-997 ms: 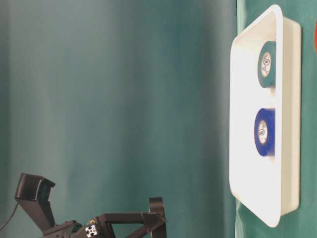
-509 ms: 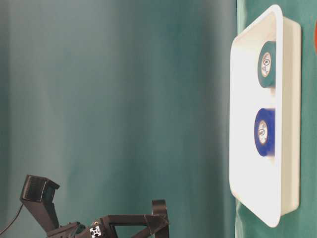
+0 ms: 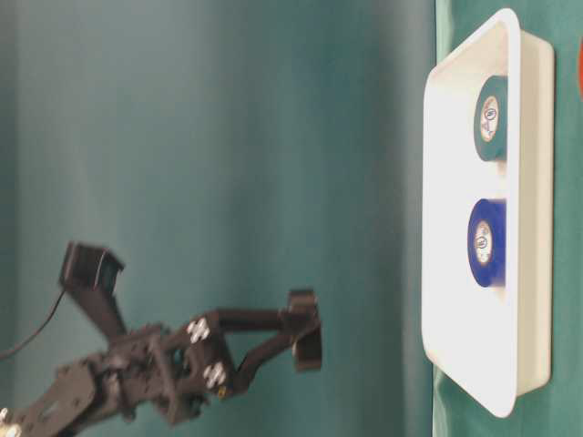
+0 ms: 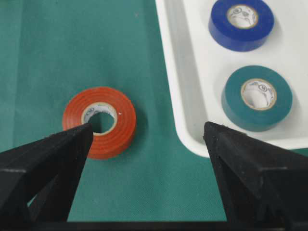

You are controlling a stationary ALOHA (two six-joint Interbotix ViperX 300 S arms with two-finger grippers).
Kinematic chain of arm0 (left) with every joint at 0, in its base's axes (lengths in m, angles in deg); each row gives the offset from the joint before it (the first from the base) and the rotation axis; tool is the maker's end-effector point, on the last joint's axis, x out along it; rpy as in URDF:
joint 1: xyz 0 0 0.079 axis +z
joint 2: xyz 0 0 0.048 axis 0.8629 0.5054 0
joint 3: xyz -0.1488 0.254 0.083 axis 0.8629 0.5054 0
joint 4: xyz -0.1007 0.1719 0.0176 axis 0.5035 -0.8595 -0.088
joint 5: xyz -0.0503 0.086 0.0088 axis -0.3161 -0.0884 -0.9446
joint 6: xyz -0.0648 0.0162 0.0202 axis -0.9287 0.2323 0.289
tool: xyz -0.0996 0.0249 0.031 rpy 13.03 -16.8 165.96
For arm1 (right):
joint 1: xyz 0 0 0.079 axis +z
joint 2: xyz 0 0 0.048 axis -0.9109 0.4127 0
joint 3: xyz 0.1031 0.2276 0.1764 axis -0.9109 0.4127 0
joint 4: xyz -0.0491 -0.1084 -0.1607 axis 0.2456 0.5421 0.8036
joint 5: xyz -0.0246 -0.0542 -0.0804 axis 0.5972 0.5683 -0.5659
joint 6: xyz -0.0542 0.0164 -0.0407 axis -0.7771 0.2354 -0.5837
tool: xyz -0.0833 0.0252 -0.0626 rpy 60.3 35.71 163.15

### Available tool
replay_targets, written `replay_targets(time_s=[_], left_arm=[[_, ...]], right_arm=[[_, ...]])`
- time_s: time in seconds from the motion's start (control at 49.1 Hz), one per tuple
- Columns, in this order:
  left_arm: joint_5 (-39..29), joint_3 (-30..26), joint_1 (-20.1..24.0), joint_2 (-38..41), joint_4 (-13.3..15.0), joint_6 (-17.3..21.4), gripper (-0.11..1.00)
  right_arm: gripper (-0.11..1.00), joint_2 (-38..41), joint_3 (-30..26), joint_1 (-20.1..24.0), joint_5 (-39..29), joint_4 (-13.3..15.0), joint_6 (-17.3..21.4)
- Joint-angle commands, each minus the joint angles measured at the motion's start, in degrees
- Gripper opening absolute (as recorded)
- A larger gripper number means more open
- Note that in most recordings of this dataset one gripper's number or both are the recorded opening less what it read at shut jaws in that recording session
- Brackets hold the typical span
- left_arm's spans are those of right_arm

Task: Pick up the tape from a random location and place it into the white case.
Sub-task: 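Carry the black roll over the tray's left corner and lower it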

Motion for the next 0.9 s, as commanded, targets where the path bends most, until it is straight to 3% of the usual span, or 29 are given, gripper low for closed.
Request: replay_targets(time_s=[0.0,0.204,0.875], left_arm=[[0.3,-3.4,0.1,0.7,-0.2,0.4,0.19],[0.3,-6.0,0.2,3.0,-0.2,0.5,0.19],[1.8,-4.2,0.4,2.5,-0.1,0.4,0.19]], right_arm=[[0.90,0.0,-0.8,-0.1,0.3,0.1,-0.1],[0.90,0.0,-1.0,-0.1,0.3,0.1,-0.1],[0.90,0.0,-0.8,-0.1,0.3,0.2,-0.1]])
